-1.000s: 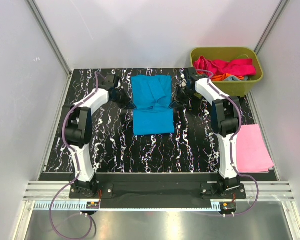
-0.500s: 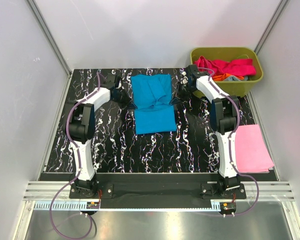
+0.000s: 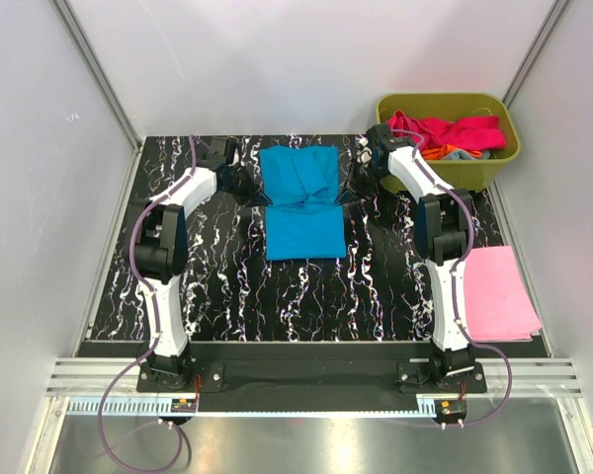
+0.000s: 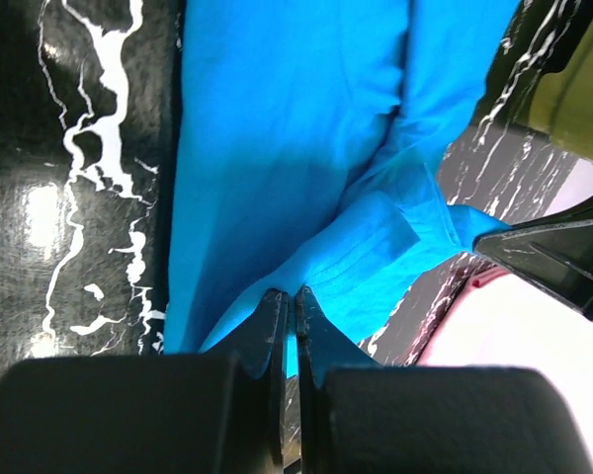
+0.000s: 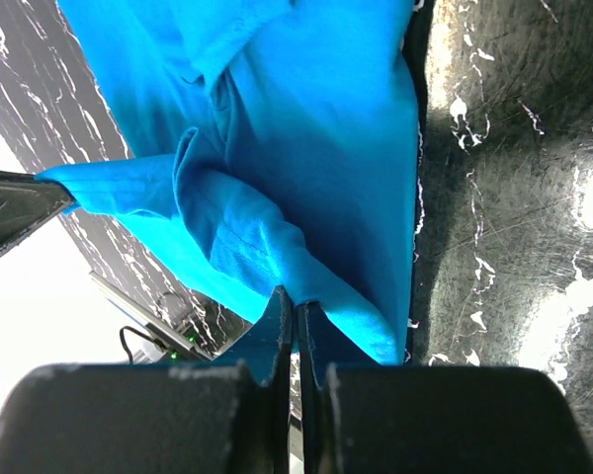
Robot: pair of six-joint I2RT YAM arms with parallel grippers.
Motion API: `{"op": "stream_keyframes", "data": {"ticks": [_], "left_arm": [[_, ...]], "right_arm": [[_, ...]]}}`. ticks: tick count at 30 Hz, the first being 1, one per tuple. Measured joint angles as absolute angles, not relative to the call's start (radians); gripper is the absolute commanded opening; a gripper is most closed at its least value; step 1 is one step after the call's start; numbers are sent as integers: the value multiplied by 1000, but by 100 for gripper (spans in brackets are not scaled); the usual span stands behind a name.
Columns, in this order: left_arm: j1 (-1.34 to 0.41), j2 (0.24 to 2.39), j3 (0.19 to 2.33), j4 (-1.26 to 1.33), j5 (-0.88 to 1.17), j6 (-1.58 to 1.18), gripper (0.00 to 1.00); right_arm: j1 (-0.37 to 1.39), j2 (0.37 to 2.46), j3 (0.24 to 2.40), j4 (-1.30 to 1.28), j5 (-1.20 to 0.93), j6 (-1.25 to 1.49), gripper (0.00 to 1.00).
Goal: Fold and stack the t-shirts
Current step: Fold the tshirt
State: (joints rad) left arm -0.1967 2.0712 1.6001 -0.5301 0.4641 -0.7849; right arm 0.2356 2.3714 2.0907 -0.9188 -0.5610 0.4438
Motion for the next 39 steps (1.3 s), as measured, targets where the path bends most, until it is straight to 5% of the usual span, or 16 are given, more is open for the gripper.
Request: {"op": "stream_keyframes", "data": {"ticks": [21, 31, 39], "left_arm": [[-171, 2175, 1689, -529, 472, -806, 0], [-150, 2225, 1772, -549, 480, -791, 43], [-150, 2150, 1760, -585, 459, -729, 45]], "right_arm": [[224, 2499, 2316, -978, -562, 442, 11], [203, 2606, 2474, -1035, -562, 426, 40], [189, 2589, 2509, -1076, -566, 396, 50]]}}
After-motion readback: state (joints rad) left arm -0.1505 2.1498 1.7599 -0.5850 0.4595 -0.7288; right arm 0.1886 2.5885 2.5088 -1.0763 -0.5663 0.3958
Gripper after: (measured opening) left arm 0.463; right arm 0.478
